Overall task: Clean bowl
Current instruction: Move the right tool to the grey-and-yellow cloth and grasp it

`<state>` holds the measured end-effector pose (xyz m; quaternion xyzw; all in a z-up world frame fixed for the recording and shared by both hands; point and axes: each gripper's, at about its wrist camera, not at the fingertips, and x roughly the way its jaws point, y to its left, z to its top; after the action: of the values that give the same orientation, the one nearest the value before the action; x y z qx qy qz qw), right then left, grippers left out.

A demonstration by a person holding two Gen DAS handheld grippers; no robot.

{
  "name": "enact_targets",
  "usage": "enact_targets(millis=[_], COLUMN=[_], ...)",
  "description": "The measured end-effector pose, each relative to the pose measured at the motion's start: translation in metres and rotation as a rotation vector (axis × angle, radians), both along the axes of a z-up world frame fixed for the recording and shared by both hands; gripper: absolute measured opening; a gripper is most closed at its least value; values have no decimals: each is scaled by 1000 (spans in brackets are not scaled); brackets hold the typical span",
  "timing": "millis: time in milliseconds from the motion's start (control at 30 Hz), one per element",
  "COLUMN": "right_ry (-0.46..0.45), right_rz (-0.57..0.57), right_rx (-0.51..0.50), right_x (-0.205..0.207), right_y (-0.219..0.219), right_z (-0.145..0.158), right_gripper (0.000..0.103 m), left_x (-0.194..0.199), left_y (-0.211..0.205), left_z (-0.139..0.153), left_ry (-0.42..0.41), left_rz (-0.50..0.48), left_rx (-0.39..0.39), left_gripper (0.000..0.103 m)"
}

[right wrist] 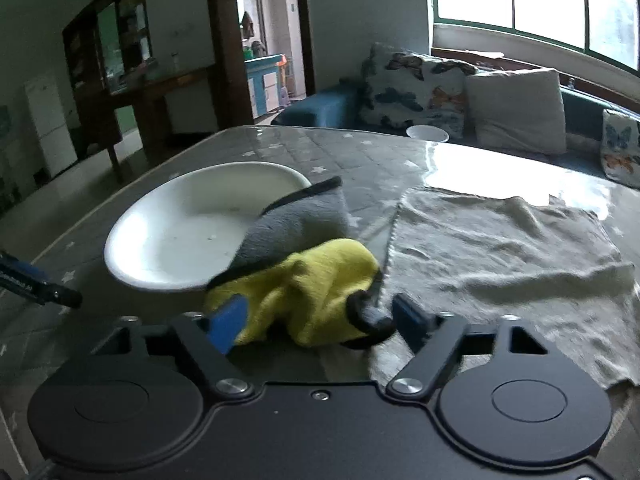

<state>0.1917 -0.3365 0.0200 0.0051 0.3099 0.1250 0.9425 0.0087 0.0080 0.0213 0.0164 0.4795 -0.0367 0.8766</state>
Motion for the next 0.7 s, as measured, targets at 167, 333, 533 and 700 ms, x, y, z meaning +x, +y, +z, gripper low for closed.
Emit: enact_targets(millis=[167,333,533,700], right_ry=[6,14,25,34], right_rz=[22,37,52,64], right_rx=[-11,-39,-82,-118], right_x=[10,18,27,34], right_y=[9,14,20,25], right_z=[0,-4,-10,-15], right_gripper=[65,61,56,56], left_x=[-1,2,11,24], left_y=[-2,-9,-18,-27], left_z=[12,24,33,38], left_ry=[-22,-43,-57,-62], left_rz=[-8,-20,-21,-19], left_rx=[-14,-43,-75,-94], left_gripper=[89,87,86,85])
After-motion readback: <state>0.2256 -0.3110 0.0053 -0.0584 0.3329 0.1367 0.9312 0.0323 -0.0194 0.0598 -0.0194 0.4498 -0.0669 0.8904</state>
